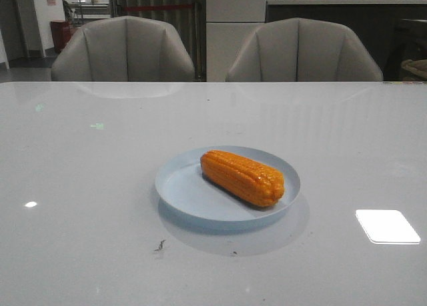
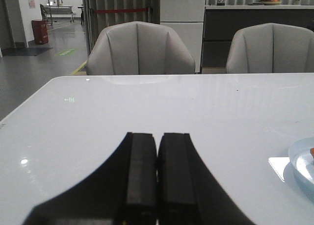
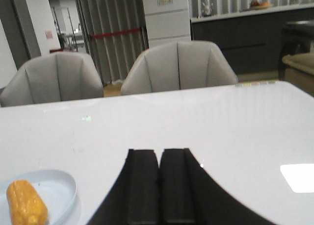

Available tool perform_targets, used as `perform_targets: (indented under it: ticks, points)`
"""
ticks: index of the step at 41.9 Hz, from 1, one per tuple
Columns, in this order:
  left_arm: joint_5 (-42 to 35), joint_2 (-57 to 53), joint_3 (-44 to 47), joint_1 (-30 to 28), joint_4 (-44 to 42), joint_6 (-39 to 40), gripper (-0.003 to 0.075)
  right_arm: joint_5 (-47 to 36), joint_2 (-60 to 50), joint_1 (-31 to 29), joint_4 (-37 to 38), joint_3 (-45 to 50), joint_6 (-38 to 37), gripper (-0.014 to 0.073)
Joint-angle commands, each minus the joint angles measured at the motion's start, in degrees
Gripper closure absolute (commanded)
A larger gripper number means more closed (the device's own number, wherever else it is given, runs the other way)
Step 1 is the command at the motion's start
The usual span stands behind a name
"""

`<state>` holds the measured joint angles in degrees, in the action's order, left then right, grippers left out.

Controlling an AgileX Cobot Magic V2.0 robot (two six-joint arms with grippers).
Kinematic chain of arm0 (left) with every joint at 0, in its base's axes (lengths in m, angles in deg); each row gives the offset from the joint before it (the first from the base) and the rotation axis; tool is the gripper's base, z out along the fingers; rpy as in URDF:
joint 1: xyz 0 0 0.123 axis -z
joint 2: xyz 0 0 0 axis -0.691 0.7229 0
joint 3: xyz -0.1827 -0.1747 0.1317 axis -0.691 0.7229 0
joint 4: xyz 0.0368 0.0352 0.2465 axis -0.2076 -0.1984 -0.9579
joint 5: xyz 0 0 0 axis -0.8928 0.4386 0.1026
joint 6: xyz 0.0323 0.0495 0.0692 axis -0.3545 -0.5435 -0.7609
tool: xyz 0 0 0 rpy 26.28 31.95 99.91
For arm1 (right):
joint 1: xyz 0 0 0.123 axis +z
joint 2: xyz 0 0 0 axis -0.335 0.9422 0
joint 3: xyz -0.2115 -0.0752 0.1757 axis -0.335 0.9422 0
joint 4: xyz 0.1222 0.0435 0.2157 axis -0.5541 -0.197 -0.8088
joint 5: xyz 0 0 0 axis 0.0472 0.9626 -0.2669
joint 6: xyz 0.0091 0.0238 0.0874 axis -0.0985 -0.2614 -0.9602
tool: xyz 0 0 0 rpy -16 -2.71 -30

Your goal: Place corn on plate with both arms

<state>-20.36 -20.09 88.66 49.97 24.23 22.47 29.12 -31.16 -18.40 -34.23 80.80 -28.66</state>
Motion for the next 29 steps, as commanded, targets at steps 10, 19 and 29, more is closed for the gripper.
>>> perform_targets:
  ticks: [10, 19, 29]
  points:
    - [-5.0, -1.19, 2.13, 0.33, 0.28, 0.14, 0.0626, 11.97, -1.1, -0.13, 0.01, -1.16, 0.21, 0.0559]
    - [-5.0, -1.19, 2.13, 0.33, 0.28, 0.14, 0.0626, 12.67, -1.1, -0.13, 0.01, -1.16, 0.21, 0.0559]
    - [-5.0, -1.19, 2.13, 0.33, 0.28, 0.14, 0.0626, 12.67, -1.1, -0.13, 0.01, -1.16, 0.21, 0.0559]
